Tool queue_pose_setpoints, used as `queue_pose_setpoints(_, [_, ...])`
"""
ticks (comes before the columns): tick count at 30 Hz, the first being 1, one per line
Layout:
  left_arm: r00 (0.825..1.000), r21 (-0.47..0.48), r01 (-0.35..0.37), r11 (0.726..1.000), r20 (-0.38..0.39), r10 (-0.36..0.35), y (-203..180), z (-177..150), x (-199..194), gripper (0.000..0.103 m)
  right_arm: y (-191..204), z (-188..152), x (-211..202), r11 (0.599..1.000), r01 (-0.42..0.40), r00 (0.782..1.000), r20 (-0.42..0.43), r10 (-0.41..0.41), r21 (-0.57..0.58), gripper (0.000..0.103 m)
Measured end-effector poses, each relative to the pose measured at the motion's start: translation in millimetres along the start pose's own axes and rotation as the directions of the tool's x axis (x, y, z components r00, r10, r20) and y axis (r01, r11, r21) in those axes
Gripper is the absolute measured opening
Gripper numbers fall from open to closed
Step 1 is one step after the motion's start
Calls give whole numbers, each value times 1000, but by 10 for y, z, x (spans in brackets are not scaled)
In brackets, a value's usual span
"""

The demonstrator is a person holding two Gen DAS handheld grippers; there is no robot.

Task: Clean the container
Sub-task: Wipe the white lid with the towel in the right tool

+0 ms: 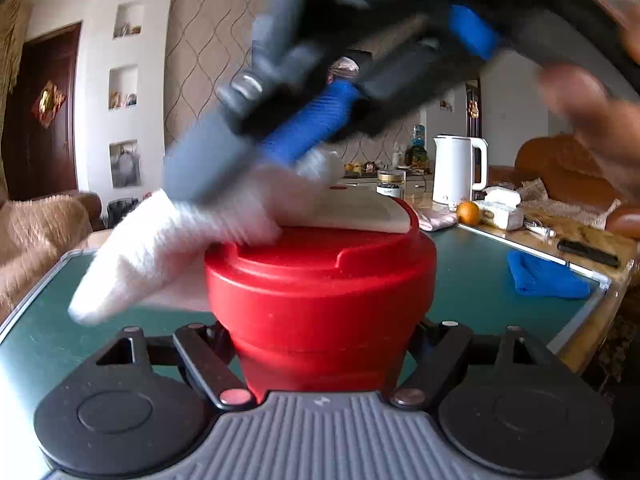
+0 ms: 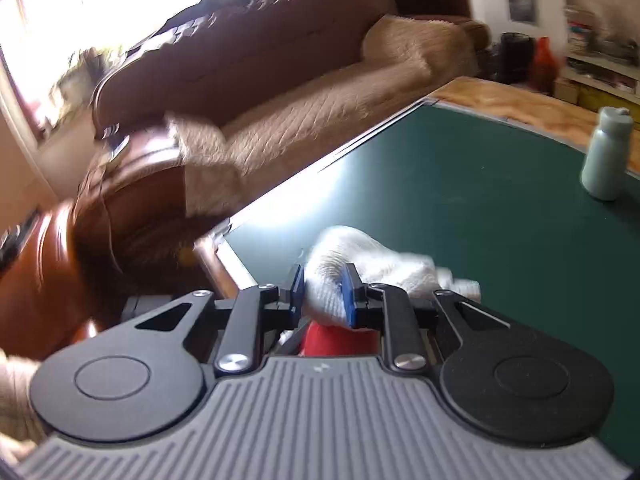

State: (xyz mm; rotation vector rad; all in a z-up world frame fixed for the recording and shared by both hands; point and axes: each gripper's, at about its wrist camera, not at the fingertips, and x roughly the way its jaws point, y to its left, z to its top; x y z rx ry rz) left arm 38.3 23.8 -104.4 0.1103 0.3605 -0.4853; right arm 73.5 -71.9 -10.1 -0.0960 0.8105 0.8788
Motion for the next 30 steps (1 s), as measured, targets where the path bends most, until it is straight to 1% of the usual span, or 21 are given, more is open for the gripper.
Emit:
queue_pose_setpoints(1, [1000,12,1,1000,3,-1,-5,-6,-10,82,20,-24,-24,1000,23,1000,4,-23,4,24])
queue_pose_setpoints(2, [1000,21,1,1000,5,-1,-12,-12,-21,82,20,-50,-63,1000,23,1000,6,-23,21,24])
queue_pose_setpoints(4, [1000,10,3,1000,2,-3,17,-6,-33,82,14,-126,-144,999,7,1000,-2,-7,44,24])
queue_pose_setpoints(5, [1000,1,7,1000,2,-7,40,-3,-39,82,9,-175,-179,999,1,1000,-14,0,51,22])
queue_pose_setpoints(7, [1000,12,7,1000,4,-8,41,-4,-53,82,2,-279,-264,998,-5,1000,-30,7,65,22])
queue_pose_setpoints(11, [1000,43,1,999,10,-1,14,0,-80,82,43,-336,-401,998,24,999,-33,-22,52,22])
queue_pose_setpoints(13, [1000,32,0,999,9,0,40,-1,-77,82,88,-309,-459,1000,22,1000,-2,-22,15,22])
queue_pose_setpoints(15, [1000,38,-2,999,6,2,59,-6,-80,82,207,-256,-535,997,36,997,68,-32,-67,24])
queue_pose_setpoints(16, [1000,43,-3,999,4,3,66,-9,-82,82,274,-210,-564,993,51,994,106,-40,-107,28])
queue_pose_setpoints(17, [1000,44,-2,999,2,2,76,-8,-83,82,308,-152,-565,989,59,991,130,-42,-134,47])
queue_pose_setpoints(18, [1000,42,-1,999,1,1,88,-3,-86,82,318,-84,-547,987,62,989,145,-40,-151,63])
queue_pose_setpoints(19, [1000,43,-1,999,1,1,95,0,-90,82,309,-20,-509,985,65,988,150,-40,-163,67])
queue_pose_setpoints(20, [1000,43,-2,999,2,2,93,0,-96,82,266,48,-439,983,71,989,139,-48,-167,71])
queue_pose_setpoints(21, [1000,43,-4,999,2,4,92,0,-103,82,190,124,-351,984,74,992,115,-55,-161,72])
queue_pose_setpoints(23, [1000,43,-5,999,4,5,90,-5,-117,82,-40,286,-201,991,52,998,51,-46,-125,72])
queue_pose_setpoints(25, [1000,41,-2,999,5,2,83,-5,-130,82,-188,426,81,989,19,999,-38,-25,-146,72])
queue_pose_setpoints(27, [1000,46,-2,999,6,2,35,-6,-86,82,-311,559,402,984,-19,991,-134,-5,-179,72])
queue_pose_setpoints(28, [1000,48,-3,999,7,3,6,-6,-60,82,-372,625,562,980,-39,983,-181,3,-195,72])
queue_pose_setpoints(30, [1000,52,-9,999,11,8,-19,-9,-56,82,-495,758,882,972,-82,961,-276,18,-222,72])
